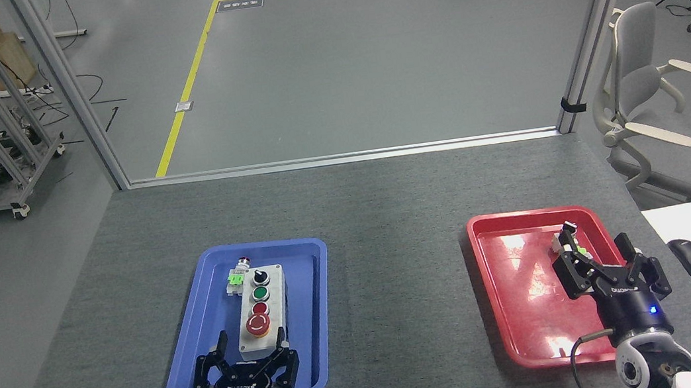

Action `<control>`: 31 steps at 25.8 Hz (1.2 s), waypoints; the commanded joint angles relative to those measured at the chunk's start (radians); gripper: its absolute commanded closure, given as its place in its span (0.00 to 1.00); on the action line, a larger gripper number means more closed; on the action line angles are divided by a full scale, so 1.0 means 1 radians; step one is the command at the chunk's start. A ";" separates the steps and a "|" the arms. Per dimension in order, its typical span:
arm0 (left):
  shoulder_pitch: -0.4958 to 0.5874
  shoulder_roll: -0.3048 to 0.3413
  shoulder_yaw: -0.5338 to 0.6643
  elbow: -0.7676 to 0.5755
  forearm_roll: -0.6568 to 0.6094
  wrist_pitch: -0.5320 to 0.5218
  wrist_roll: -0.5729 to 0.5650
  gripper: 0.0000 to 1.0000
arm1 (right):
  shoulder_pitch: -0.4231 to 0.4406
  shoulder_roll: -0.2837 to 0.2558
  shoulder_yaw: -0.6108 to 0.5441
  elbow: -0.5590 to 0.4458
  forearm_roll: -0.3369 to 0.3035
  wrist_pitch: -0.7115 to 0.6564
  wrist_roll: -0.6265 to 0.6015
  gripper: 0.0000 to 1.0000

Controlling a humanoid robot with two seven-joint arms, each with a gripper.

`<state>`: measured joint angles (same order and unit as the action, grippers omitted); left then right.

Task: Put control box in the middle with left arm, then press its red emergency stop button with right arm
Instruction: 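Close the left gripper on the near end of the control box, then slide the control box out of the blue tray onto the table between trays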

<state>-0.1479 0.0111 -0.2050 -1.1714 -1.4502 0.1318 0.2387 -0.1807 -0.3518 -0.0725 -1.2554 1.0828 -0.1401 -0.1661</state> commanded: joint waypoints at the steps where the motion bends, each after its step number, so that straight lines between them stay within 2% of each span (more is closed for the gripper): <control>1: -0.013 -0.003 -0.001 0.053 0.007 0.006 0.018 0.01 | 0.000 -0.004 -0.001 -0.002 -0.001 -0.001 -0.004 0.00; 19: -0.110 -0.010 -0.001 0.239 0.011 0.006 0.050 0.01 | 0.001 -0.010 -0.001 -0.004 -0.003 0.007 -0.007 0.00; 22: -0.127 -0.048 0.006 0.286 0.014 0.014 0.073 0.06 | 0.001 -0.010 -0.001 -0.004 -0.001 0.007 -0.007 0.00; 23: -0.128 -0.049 0.006 0.294 0.016 0.020 0.076 0.13 | 0.001 -0.010 -0.001 -0.002 -0.001 0.007 -0.007 0.00; 28: -0.122 -0.049 0.001 0.288 0.014 0.026 0.133 0.61 | 0.001 -0.007 -0.001 -0.002 -0.001 0.007 -0.006 0.00; 31: -0.116 -0.048 -0.001 0.260 0.014 0.025 0.149 0.72 | 0.001 -0.007 -0.001 -0.004 -0.001 0.005 -0.006 0.00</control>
<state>-0.2691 -0.0364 -0.2039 -0.8927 -1.4350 0.1568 0.3467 -0.1789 -0.3594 -0.0736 -1.2581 1.0813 -0.1331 -0.1759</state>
